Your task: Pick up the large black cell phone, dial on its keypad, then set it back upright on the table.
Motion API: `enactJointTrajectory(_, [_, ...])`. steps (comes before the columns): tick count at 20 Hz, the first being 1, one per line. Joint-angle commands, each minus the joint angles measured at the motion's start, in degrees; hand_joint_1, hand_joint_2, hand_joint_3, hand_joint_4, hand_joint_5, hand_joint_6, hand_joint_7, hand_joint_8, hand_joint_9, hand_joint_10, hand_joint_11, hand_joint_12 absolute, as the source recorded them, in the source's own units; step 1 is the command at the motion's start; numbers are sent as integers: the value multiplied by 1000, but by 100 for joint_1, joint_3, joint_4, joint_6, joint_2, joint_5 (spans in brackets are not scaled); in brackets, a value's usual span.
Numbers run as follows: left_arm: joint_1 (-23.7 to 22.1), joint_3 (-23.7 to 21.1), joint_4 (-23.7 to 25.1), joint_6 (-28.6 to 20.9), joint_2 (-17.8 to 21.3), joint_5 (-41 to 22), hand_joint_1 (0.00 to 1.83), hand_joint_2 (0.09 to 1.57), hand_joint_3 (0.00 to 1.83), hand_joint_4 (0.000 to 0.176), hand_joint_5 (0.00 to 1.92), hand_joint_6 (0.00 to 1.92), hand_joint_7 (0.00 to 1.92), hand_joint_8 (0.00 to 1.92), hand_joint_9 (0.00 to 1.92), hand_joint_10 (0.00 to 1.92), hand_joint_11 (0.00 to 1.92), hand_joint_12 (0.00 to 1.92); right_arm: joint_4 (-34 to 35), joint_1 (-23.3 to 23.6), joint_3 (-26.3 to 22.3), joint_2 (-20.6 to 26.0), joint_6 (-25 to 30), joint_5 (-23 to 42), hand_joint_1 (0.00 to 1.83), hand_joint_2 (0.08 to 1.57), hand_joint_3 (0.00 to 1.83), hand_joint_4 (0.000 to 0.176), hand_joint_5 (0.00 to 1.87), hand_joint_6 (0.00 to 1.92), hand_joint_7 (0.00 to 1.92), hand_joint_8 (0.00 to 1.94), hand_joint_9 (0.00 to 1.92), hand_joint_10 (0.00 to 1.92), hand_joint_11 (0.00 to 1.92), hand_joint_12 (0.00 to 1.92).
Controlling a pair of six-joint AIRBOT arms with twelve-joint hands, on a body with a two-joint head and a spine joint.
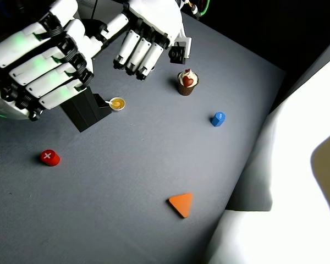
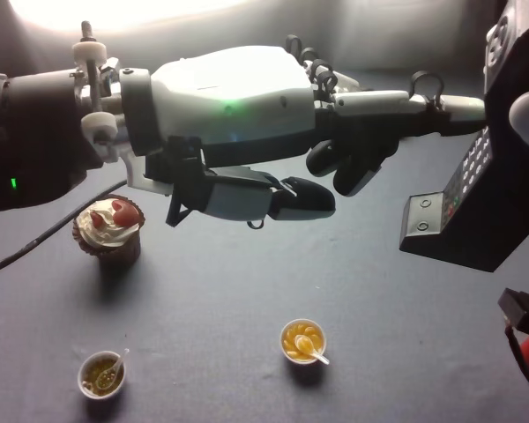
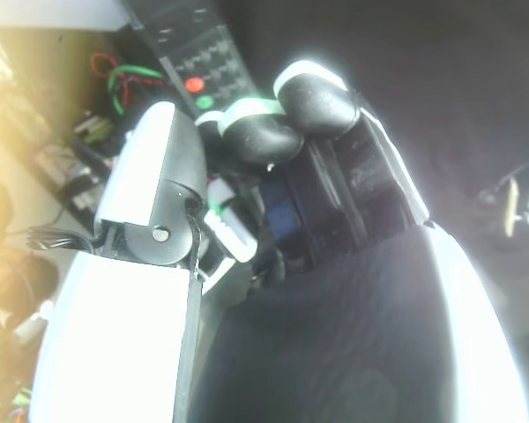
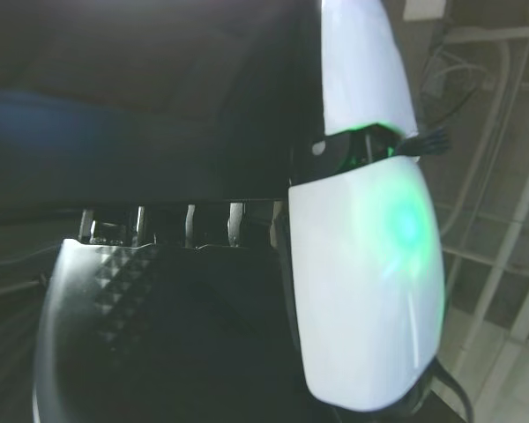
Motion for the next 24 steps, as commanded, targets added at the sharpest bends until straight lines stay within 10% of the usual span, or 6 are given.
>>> enactJointTrajectory(1, [-189,-53,-386,-40,13,-613,1304,1278,0,141,0,0,656,1558,692,1921,544,1921,-330,58,-30,39,92,540,1485,1135,0,0,870,888,808,1155,895,1195,885,1587])
enactJointTrajectory(13, [-79,367,374,-924,904,-1503,1295,1297,3,143,0,0,619,1609,714,1921,575,1921,-257,-219,389,-195,-93,540,1481,1158,0,0,848,878,726,1287,795,1357,923,1531])
enactJointTrajectory(19, [-83,409,494,-1426,1072,-1535,1279,1325,7,8,129,15,578,1683,615,1921,439,1921,-106,-347,692,-339,-116,540,1481,1157,1,0,855,862,718,1303,799,1349,927,1523])
enactJointTrajectory(22, [-274,540,1140,-3296,1060,-1402,1276,1298,0,0,326,17,637,1592,602,1807,391,1846,-48,-360,880,-449,-115,540,1484,1139,1,0,883,858,774,1198,857,1254,909,1549])
enactJointTrajectory(24, [-419,551,1273,-3352,1057,-1442,1282,1259,0,0,446,20,708,1441,678,1338,549,1527,-3,-361,953,-499,-106,540,1483,1143,0,0,888,843,753,1229,836,1293,932,1515])
